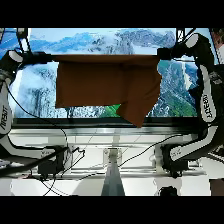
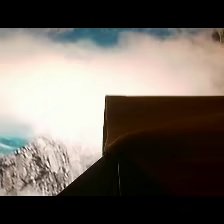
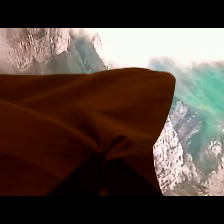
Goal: Fold the clothes and pants, and hang the long-sleeved shirts on hangers.
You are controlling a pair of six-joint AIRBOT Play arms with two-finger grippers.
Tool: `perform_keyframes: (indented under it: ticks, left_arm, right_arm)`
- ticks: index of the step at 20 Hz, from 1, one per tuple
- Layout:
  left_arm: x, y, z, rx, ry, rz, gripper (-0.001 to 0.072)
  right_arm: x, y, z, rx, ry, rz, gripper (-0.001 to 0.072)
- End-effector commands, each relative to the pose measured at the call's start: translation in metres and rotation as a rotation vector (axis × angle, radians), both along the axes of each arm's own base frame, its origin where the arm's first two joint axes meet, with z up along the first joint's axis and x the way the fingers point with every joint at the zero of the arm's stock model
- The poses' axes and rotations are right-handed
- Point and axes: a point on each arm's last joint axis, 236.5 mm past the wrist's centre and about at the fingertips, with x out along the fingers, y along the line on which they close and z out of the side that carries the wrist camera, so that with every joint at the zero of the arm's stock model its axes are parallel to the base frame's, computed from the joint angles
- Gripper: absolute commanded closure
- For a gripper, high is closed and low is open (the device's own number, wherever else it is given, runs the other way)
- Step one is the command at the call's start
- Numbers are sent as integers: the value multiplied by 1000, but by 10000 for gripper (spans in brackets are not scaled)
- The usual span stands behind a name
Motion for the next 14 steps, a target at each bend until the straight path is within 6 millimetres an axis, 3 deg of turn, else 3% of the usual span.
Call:
perform_keyframes:
  ticks: [1,2,3,4,5,6,10,12,14]
  left_arm:
    - [-38,-5,-50,-106,232,-5,698]
    - [-44,-8,-55,-116,262,-16,696]
    - [-46,-10,-57,-119,274,-22,686]
    - [-48,-12,-56,-122,279,-28,521]
    - [-50,-15,-55,-125,288,-37,236]
    - [-55,-18,-53,-129,301,-51,42]
    - [-83,-14,-23,-155,345,-82,69]
    - [-95,-5,7,-155,322,-76,187]
    - [-109,3,40,-150,290,-66,209]
  right_arm:
    - [-40,7,-28,15,175,42,694]
    - [-50,8,-33,19,216,52,694]
    - [-55,9,-36,21,233,56,646]
    - [-57,10,-35,22,242,59,425]
    - [-59,10,-33,21,244,62,273]
    - [-63,9,-30,16,252,67,266]
    - [-96,-7,-13,-56,325,114,275]
    - [-125,-17,-5,-54,362,123,276]
    - [-164,-27,-8,-28,408,85,276]
